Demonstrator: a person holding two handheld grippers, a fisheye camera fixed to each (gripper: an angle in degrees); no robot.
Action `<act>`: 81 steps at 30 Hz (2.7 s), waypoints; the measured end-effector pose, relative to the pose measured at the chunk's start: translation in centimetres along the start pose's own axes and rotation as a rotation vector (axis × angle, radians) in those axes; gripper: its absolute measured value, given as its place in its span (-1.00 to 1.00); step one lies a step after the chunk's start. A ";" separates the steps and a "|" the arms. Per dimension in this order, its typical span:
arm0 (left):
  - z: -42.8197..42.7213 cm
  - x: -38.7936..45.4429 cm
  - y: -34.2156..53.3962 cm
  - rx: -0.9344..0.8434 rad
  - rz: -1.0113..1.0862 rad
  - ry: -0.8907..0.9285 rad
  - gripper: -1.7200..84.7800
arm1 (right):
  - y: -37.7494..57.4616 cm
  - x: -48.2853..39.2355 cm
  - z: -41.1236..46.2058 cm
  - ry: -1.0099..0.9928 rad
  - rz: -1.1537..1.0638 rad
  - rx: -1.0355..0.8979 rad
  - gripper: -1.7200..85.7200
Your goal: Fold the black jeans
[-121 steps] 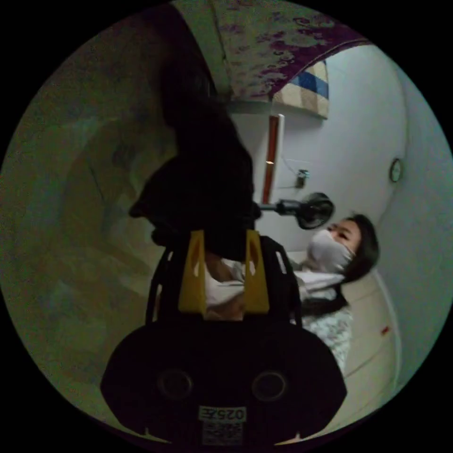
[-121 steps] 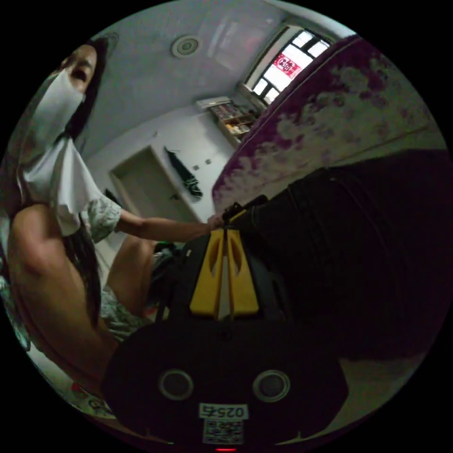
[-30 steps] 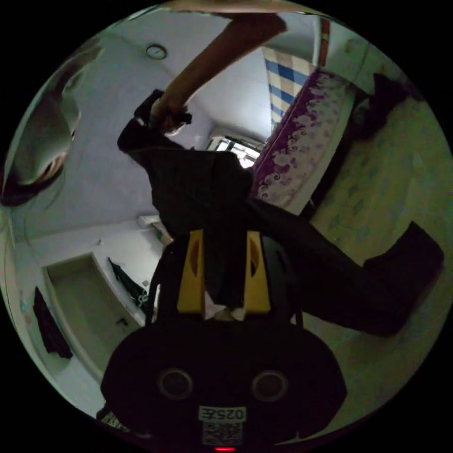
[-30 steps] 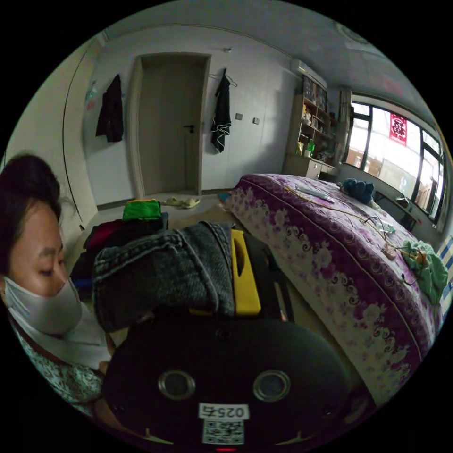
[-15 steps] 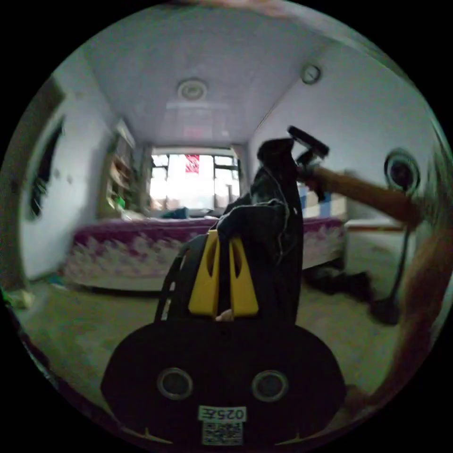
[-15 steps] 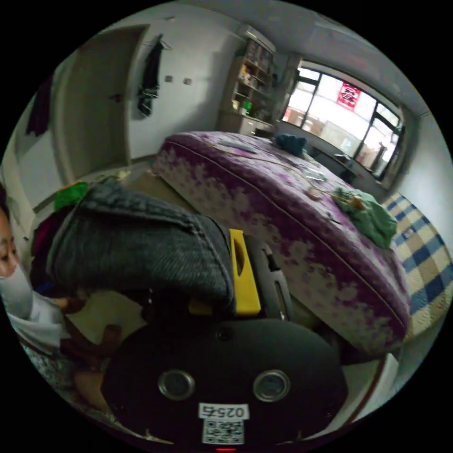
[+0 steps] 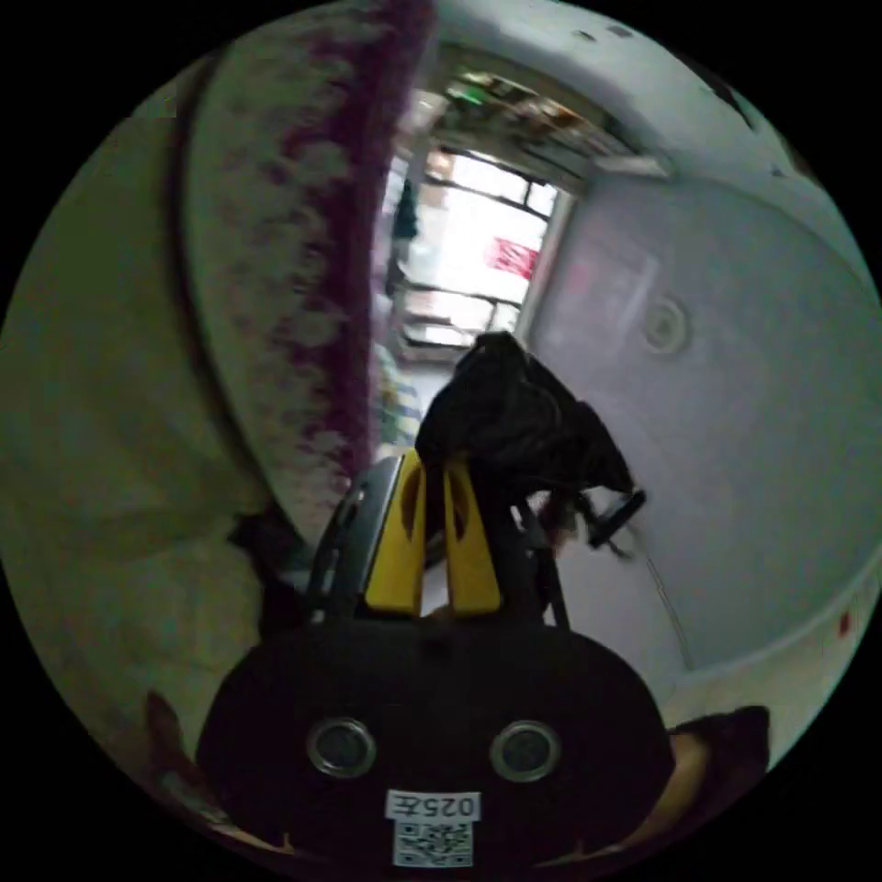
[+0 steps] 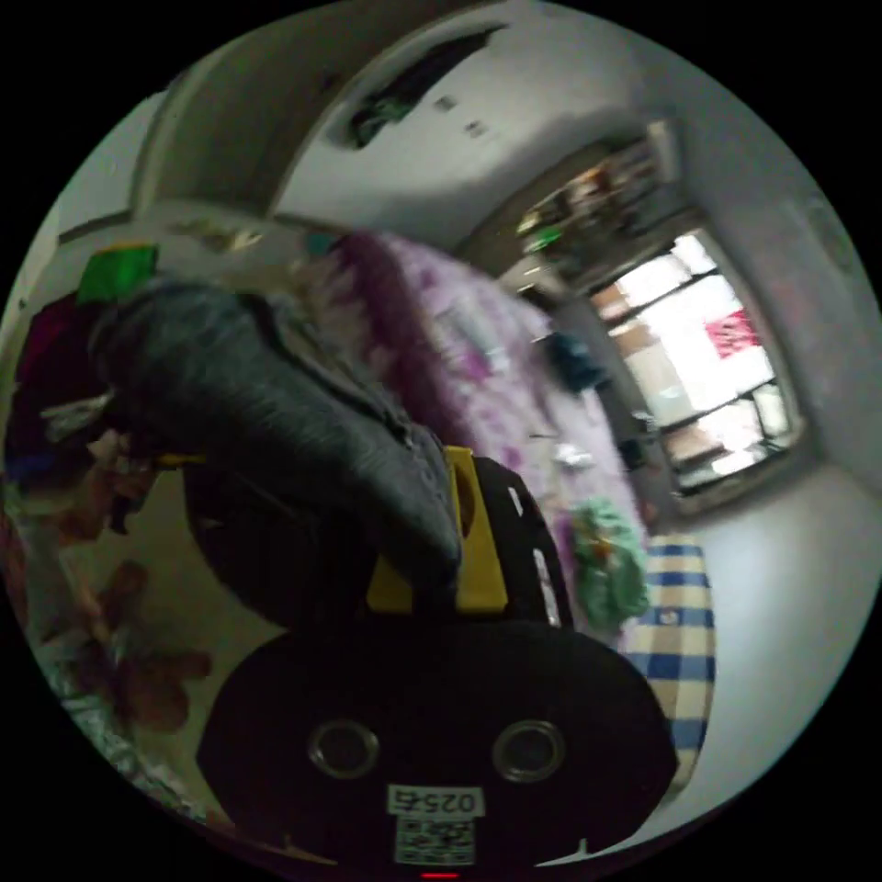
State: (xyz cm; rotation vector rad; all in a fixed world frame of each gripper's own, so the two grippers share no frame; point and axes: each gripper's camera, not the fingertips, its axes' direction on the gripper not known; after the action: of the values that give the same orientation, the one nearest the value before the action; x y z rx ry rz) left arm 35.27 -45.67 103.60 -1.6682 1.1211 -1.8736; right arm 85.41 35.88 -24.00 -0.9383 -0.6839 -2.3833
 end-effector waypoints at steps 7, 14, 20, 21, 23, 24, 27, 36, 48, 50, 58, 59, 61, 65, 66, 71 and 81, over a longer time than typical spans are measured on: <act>-16.5 -26.1 0.7 0.372 -0.455 -0.518 -0.99 | -2.0 -29.3 31.7 -0.275 -0.334 -0.143 -0.93; -25.7 -38.4 3.1 0.472 -0.598 -0.332 -0.99 | 10.8 -45.8 36.6 -0.315 -0.598 -0.069 -0.90; -24.9 -36.3 1.2 0.398 -0.383 -0.563 -0.99 | 8.2 -32.9 39.5 -0.828 -0.111 -0.206 -0.88; -24.4 -35.4 0.8 0.387 -0.335 -0.634 -0.99 | 7.0 -30.3 40.2 -0.947 -0.004 -0.211 -0.88; -23.9 -34.5 0.4 0.378 -0.269 -0.710 -0.99 | 5.9 -28.6 40.6 -1.003 0.040 -0.203 -0.87; -23.7 -34.1 0.0 0.368 -0.236 -0.748 -0.99 | 5.9 -29.2 40.4 -0.972 -0.001 -0.213 -0.86; -24.5 -35.1 -0.8 0.357 -0.268 -0.767 -0.99 | 8.9 -34.8 38.4 -0.760 -0.197 -0.233 -0.84; -28.2 -38.2 0.3 0.318 -0.330 -0.582 -0.96 | 20.6 -42.6 32.3 -0.160 -0.596 0.019 -0.80; -27.6 -32.8 3.9 0.297 -0.199 -0.245 -0.73 | 16.6 -28.1 35.6 -0.718 -0.464 -0.149 -0.86; -26.8 -34.3 1.6 0.326 -0.259 -0.103 -0.70 | 17.7 -26.9 34.5 -0.656 -0.439 -0.106 -0.86; -28.9 -36.4 -3.0 0.466 -0.280 0.079 -0.70 | 27.4 -25.3 27.4 -0.352 -0.260 0.127 -0.88; -29.0 -36.4 -3.5 0.404 -0.273 0.004 -0.74 | 29.0 -26.9 27.1 -0.314 -0.312 0.134 -0.88; -29.0 -36.8 -3.7 0.342 -0.274 -0.105 -0.87 | 31.3 -29.8 27.5 -0.291 -0.421 0.116 -0.88; -29.2 -36.7 -2.3 0.261 -0.252 -0.493 -0.98 | 36.8 -32.4 27.1 -0.114 -0.488 0.198 -0.88; -29.2 -36.1 -1.4 0.282 -0.197 -0.597 -0.99 | 38.0 -31.2 26.0 -0.150 -0.466 0.215 -0.88; -29.9 -38.2 1.1 0.338 -0.194 -0.695 -0.99 | 43.9 -20.8 24.0 -0.552 -0.192 0.054 -0.94; -27.3 -38.4 1.1 0.241 -0.214 -0.590 -0.73 | 76.6 15.7 33.4 -0.973 1.179 -0.093 -0.72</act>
State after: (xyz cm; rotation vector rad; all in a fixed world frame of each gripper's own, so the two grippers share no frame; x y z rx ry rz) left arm 17.25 -9.75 78.99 -2.0550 0.4759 -1.3975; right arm 136.78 -5.92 29.33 -1.8622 -0.1621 -0.8604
